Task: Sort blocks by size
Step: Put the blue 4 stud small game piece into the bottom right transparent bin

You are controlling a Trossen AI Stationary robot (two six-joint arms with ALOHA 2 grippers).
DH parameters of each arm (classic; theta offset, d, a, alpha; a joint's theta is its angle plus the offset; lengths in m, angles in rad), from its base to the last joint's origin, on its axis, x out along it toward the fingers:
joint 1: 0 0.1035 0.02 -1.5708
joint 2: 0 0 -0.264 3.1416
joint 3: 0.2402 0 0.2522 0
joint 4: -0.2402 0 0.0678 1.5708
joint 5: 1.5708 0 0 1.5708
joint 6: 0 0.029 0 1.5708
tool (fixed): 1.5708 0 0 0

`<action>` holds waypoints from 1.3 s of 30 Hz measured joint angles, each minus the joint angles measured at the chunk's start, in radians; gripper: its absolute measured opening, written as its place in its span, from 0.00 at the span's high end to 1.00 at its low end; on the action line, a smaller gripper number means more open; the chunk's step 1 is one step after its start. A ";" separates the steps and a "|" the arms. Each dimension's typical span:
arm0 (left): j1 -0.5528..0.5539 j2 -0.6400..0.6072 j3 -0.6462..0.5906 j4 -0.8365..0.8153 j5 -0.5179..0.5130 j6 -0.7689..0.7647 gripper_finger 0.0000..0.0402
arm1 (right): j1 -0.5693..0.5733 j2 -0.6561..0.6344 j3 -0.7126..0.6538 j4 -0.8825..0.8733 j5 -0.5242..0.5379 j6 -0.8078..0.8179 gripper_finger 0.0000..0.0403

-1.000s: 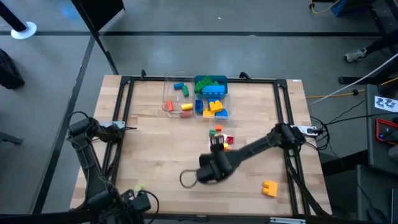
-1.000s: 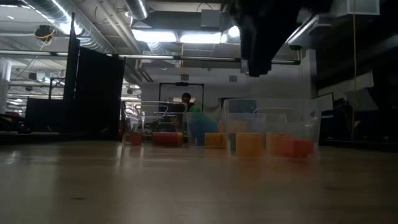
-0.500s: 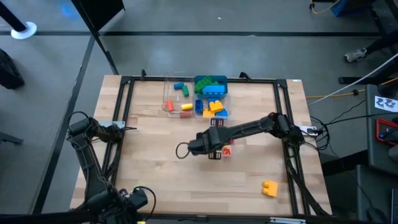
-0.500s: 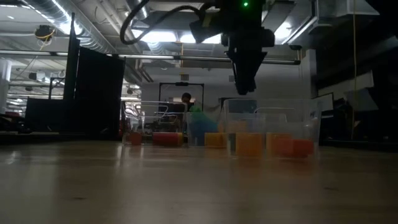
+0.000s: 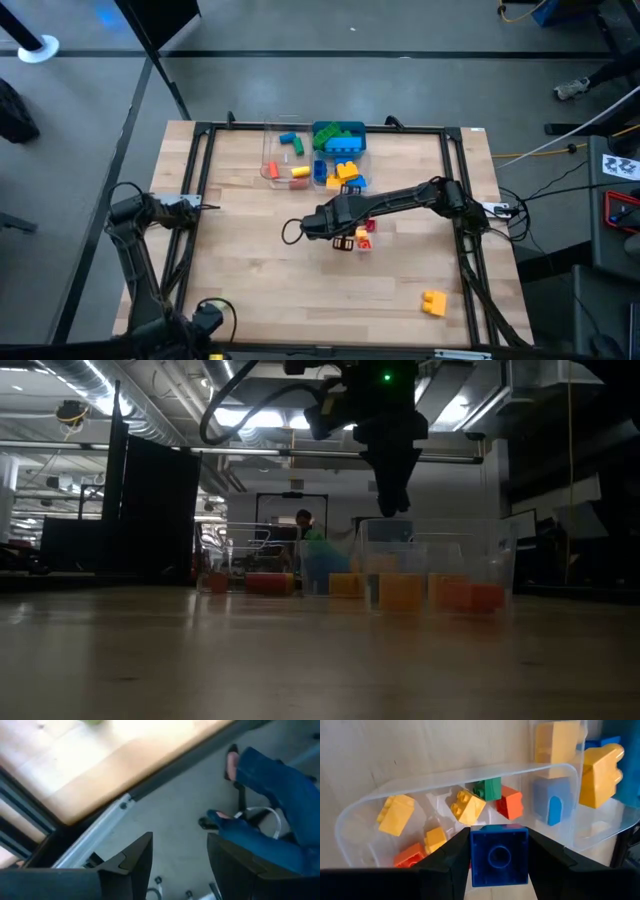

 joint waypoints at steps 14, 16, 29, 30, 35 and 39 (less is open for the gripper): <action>0.015 0.080 0.000 -0.098 0.000 -0.027 0.57 | 0.000 0.000 0.000 0.002 -0.010 -0.006 0.58; 0.016 0.080 0.000 -0.107 -0.001 -0.023 0.57 | 0.000 0.000 0.000 0.003 -0.022 -0.006 0.58; 0.016 0.080 0.000 -0.140 -0.001 -0.005 0.57 | -0.042 0.000 0.000 0.008 -0.050 0.074 0.58; 0.016 0.080 0.000 -0.139 -0.001 -0.005 0.57 | -0.048 0.000 0.000 0.015 -0.050 0.075 0.58; 0.016 0.080 0.000 -0.138 -0.001 -0.004 0.57 | -0.054 0.000 0.000 0.018 -0.066 0.062 0.58; 0.016 0.080 0.000 -0.138 -0.001 -0.004 0.57 | -0.051 0.000 -0.025 0.022 -0.057 0.005 0.58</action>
